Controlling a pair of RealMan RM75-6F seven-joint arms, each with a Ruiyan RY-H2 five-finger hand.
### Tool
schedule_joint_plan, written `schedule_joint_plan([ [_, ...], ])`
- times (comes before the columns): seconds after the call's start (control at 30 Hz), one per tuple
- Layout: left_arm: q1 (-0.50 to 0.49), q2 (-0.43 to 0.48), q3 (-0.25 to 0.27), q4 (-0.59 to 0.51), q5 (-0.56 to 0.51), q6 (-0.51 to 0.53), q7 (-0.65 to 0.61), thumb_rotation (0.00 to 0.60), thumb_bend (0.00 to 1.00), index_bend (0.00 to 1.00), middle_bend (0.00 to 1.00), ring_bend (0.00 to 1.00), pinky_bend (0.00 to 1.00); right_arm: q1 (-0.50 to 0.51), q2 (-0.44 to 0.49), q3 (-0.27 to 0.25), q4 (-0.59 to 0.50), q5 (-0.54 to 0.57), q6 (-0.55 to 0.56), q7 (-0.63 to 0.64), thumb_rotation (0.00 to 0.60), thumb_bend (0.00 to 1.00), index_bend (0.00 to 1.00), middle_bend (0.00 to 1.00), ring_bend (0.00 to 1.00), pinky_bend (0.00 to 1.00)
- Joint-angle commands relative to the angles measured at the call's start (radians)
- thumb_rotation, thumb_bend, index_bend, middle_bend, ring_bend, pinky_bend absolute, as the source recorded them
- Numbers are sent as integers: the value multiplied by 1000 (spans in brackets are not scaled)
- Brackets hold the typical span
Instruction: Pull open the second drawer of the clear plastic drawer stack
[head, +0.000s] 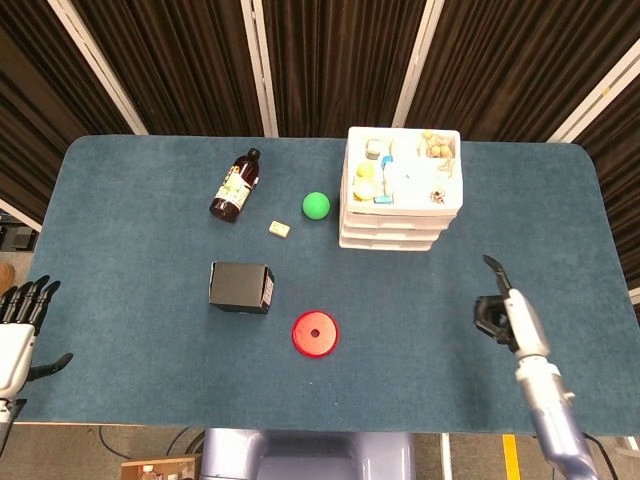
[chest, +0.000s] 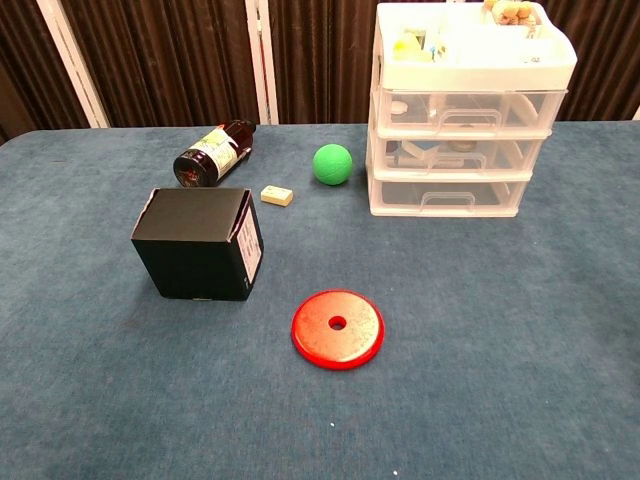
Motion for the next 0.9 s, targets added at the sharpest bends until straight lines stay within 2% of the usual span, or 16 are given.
schedule_joint_plan([
  [0.03, -2, 7, 3, -4, 0, -10, -15, 600, 29, 1, 0, 0, 12, 103, -89, 61, -11, 150, -76, -7, 600, 804, 0, 790, 797, 819],
  [0.4, -14, 23, 5, -12, -16, -47, -62, 600, 28, 2, 0, 0, 11, 245, -284, 129, 110, 375, -133, -25, 600, 802, 0, 791, 798, 819],
  [0.9, -23, 31, 6, -20, -28, -71, -84, 600, 28, 5, 0, 0, 11, 346, -429, 192, 292, 511, -217, 2, 600, 801, 0, 791, 798, 819],
])
